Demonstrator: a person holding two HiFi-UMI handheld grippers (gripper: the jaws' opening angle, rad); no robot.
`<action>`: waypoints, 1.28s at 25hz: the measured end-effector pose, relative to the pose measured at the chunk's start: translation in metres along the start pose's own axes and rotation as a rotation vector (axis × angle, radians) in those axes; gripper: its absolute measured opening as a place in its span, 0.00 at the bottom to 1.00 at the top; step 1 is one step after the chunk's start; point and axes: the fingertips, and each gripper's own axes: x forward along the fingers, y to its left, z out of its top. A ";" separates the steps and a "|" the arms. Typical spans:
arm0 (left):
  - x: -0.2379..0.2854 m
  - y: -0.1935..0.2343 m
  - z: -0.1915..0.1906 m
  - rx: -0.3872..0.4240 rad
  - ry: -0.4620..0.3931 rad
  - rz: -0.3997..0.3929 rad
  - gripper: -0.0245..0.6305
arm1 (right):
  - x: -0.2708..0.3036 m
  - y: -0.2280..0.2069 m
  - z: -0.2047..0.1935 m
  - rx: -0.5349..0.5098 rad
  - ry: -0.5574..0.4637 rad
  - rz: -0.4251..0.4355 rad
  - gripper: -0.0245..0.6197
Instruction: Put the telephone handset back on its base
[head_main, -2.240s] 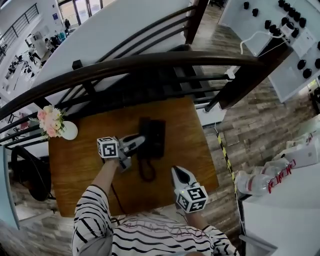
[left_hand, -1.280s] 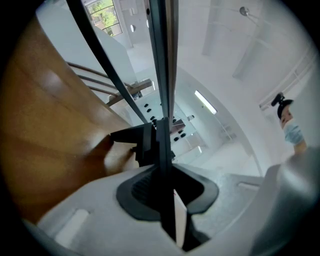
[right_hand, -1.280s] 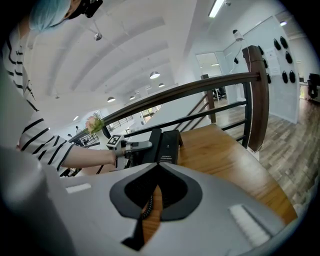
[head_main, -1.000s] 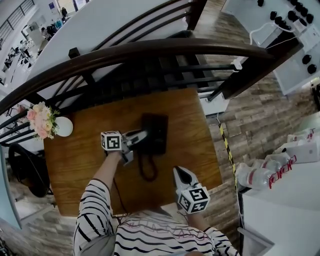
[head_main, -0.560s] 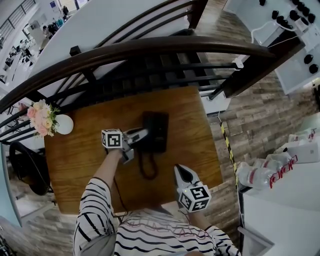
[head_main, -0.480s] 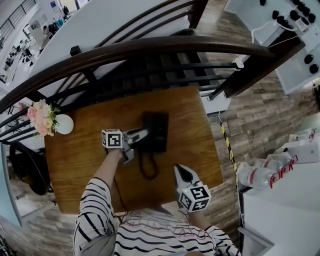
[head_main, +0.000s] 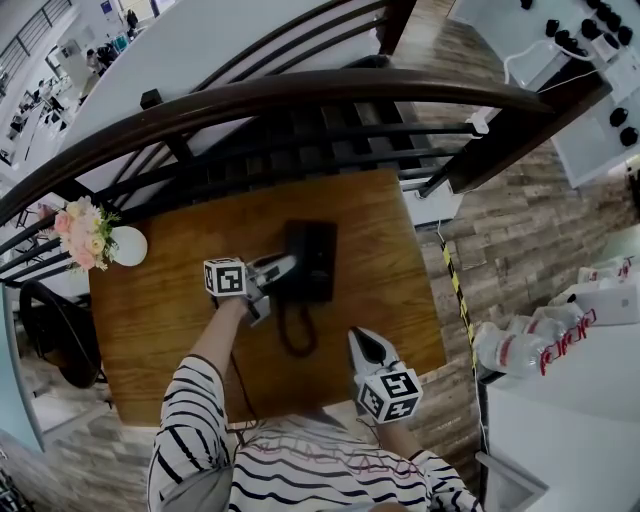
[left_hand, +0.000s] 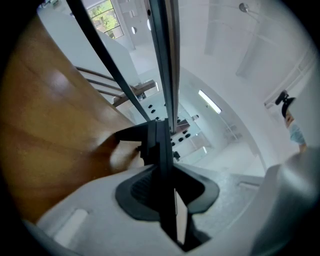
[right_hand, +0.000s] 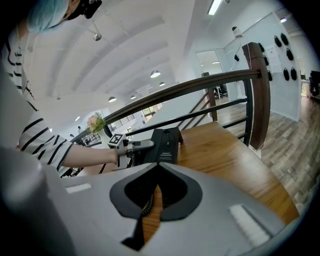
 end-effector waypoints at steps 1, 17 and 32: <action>-0.001 0.002 0.000 0.003 -0.005 0.015 0.16 | 0.000 0.000 0.000 0.000 -0.001 0.001 0.04; -0.010 -0.005 0.001 0.075 -0.059 0.075 0.19 | -0.007 0.004 -0.002 0.002 -0.002 0.004 0.04; -0.023 -0.005 -0.006 0.057 -0.070 0.064 0.14 | -0.006 0.008 -0.004 0.001 0.001 0.009 0.04</action>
